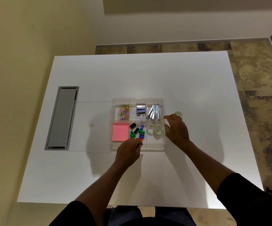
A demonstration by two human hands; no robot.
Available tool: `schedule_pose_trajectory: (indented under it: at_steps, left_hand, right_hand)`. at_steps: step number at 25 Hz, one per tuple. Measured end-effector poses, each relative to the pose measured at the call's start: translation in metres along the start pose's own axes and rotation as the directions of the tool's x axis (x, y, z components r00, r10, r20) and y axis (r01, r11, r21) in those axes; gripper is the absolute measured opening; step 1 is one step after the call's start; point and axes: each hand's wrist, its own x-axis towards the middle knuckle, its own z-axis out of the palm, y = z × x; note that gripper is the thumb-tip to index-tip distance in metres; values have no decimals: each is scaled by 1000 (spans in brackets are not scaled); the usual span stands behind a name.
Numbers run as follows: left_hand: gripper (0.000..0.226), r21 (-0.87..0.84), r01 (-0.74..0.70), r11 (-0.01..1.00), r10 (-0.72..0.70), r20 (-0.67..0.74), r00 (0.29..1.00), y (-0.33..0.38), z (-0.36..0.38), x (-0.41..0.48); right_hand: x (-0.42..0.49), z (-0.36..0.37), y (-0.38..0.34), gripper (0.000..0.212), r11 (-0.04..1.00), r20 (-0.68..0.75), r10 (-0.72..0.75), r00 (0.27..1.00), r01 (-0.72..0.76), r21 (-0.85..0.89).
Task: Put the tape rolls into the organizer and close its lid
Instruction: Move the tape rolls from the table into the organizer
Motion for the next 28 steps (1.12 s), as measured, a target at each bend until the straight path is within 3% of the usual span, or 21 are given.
schedule_pose_trajectory:
  at_steps: [2, 6, 9, 13, 16, 21, 25, 28]
  left_hand:
    - [20, -3, 2, 1000, -2, 3, 1000, 0, 1, 1]
    - [20, -8, 11, 1000, -11, 1, 1000, -1, 2, 2]
    - [19, -11, 17, 1000, -17, 4, 1000, -1, 4, 1]
    - [19, -10, 18, 1000, -18, 1, 1000, 2, 7, 1]
    - [20, -16, 9, 1000, -9, 7, 1000, 5, 6, 1]
    - [19, -19, -3, 1000, 3, -5, 1000, 7, 3, 2]
    - [18, -23, -12, 1000, 12, -10, 1000, 8, 2, 2]
    - [20, -32, -15, 999, 14, -15, 1000, 12, 0, 0]
  right_hand:
    - [8, -5, 14, 55, 996, 30, 80, 996, -79, -50]
    - [27, -13, 41, 98, 976, 318, 166, 933, -110, -185]
    - [34, -13, 51, 91, 976, 426, 134, 895, -46, -211]
    - [25, -8, 50, 41, 962, 308, 94, 947, -7, -273]
    - [12, -3, 49, 28, 962, 293, 82, 953, 2, -275]
    - [0, -3, 37, 39, 988, 169, 145, 975, -151, 23]
    - [-10, -5, 15, 42, 982, 65, 33, 997, -45, 181]
    - [-19, 0, -3, 45, 985, 94, -79, 992, 63, 159]
